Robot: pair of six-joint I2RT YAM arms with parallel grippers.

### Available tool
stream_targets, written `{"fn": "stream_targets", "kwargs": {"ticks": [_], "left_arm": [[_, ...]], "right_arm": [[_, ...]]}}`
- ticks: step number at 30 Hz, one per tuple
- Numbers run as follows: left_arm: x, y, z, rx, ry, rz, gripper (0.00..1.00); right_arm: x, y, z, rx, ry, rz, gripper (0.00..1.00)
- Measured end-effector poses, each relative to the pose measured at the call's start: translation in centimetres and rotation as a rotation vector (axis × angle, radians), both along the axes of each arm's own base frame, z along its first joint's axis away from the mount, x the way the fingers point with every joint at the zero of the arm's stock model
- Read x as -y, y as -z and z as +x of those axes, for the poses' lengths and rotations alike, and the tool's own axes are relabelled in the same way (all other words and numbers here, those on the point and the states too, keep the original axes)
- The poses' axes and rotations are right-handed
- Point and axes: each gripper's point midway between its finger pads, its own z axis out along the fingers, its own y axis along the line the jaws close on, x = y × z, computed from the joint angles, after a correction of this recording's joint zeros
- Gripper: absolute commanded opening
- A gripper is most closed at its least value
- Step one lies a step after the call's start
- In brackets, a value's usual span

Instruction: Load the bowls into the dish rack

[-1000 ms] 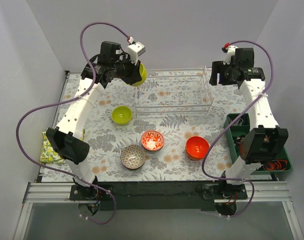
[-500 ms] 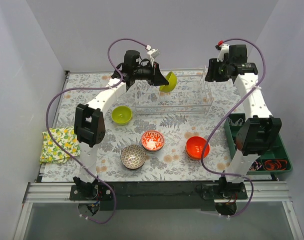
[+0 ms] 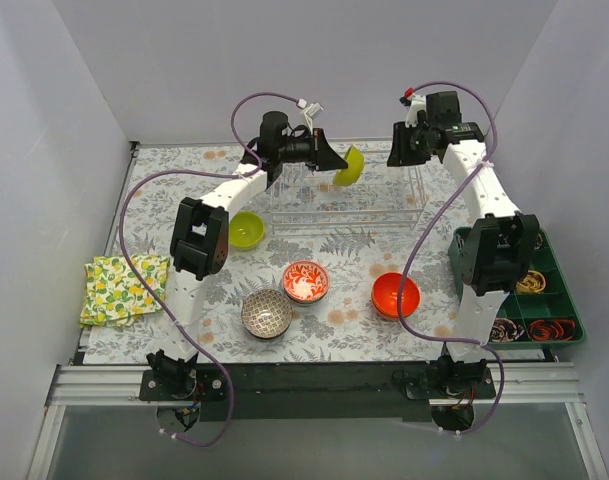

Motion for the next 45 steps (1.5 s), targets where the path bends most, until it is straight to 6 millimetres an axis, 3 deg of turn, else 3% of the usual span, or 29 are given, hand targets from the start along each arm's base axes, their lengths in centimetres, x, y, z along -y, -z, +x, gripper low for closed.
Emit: {"fn": "stream_targets", "kwargs": {"ticks": [7, 17, 29, 36, 40, 45], "left_arm": [[0.6, -1.6, 0.6, 0.032, -0.008, -0.057, 0.0], [1.7, 3.6, 2.6, -0.115, -0.128, -0.022, 0.0], [2.1, 4.7, 2.7, -0.165, -0.157, -0.026, 0.0], [2.1, 4.8, 2.5, -0.177, -0.153, -0.04, 0.0], [2.0, 4.9, 2.5, -0.182, -0.153, -0.043, 0.06], [1.5, 5.1, 2.3, -0.2, -0.155, -0.034, 0.18]], "right_arm": [[-2.1, 1.4, -0.2, -0.024, -0.036, -0.013, 0.37], [-1.8, 5.3, 0.8, -0.087, -0.006, -0.068, 0.36], [-3.0, 7.0, 2.0, -0.1, -0.023, -0.075, 0.35], [-4.4, 9.7, 2.6, -0.136, -0.047, -0.087, 0.36], [-4.7, 10.2, 2.4, -0.15, -0.055, -0.088, 0.35], [-5.0, 9.5, 2.8, -0.129, -0.059, -0.081, 0.35]]}}
